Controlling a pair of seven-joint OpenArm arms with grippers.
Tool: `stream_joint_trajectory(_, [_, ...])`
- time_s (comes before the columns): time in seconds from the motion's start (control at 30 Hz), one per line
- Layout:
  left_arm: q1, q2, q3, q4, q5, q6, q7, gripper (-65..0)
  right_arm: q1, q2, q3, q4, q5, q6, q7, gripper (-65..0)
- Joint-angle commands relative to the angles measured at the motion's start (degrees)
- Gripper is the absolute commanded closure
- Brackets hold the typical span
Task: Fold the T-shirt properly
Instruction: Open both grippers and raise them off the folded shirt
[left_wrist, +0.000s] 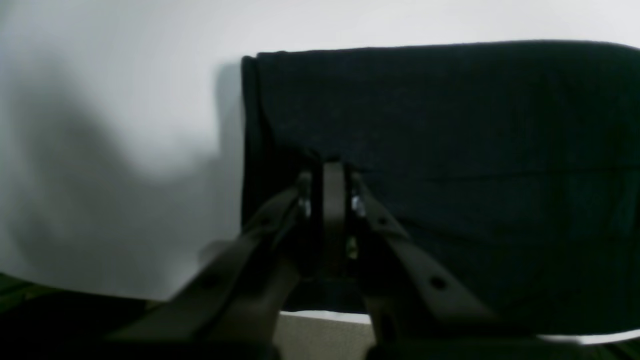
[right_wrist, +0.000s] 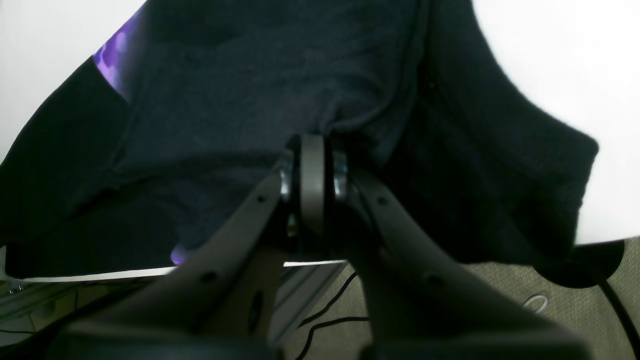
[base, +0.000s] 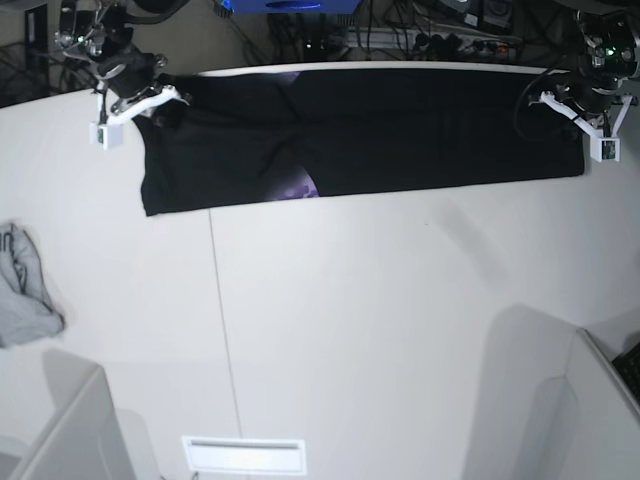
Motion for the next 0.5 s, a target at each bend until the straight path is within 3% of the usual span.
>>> stream_joint_trajectory(0.0, [0.15,-0.8,-0.7,0.81,0.11,0.09,-1.12,0.0,-0.52,0.34,0.21,0.83,0.65,0.56,0.62,0.0])
stream_joint_trajectory(0.17, [0.15,-0.89,-0.79,0.81,0.29,0.09,-1.12,0.0,-0.61,0.34,0.57,0.83,0.74,0.56,-0.88,0.0])
stream_joint_trajectory(0.2, [0.15,-0.89,-0.88,0.81,0.29,0.09,-1.12,0.0,-0.61,-0.1,0.65,0.83,0.56,0.56,-0.88,-5.4])
stream_joint_trajectory(0.3, [0.06,-0.8,-2.55,1.16,-0.06,0.09,-1.21,-15.6,-1.14,-1.16,2.24,1.09,0.39,0.56,-0.44,-22.8])
stream_joint_trajectory(0.4, [-1.43,-0.54,-5.72,1.51,-0.15,0.09,-1.21,-34.9,-1.31,-1.95,4.26,1.88,0.39,0.56,-0.35,-25.5])
stream_joint_trajectory(0.47, [-1.69,-0.36,-8.18,1.87,-0.24,0.01,-1.21,-43.1,-1.31,-2.12,5.23,2.94,0.39,0.82,-0.35,-25.5])
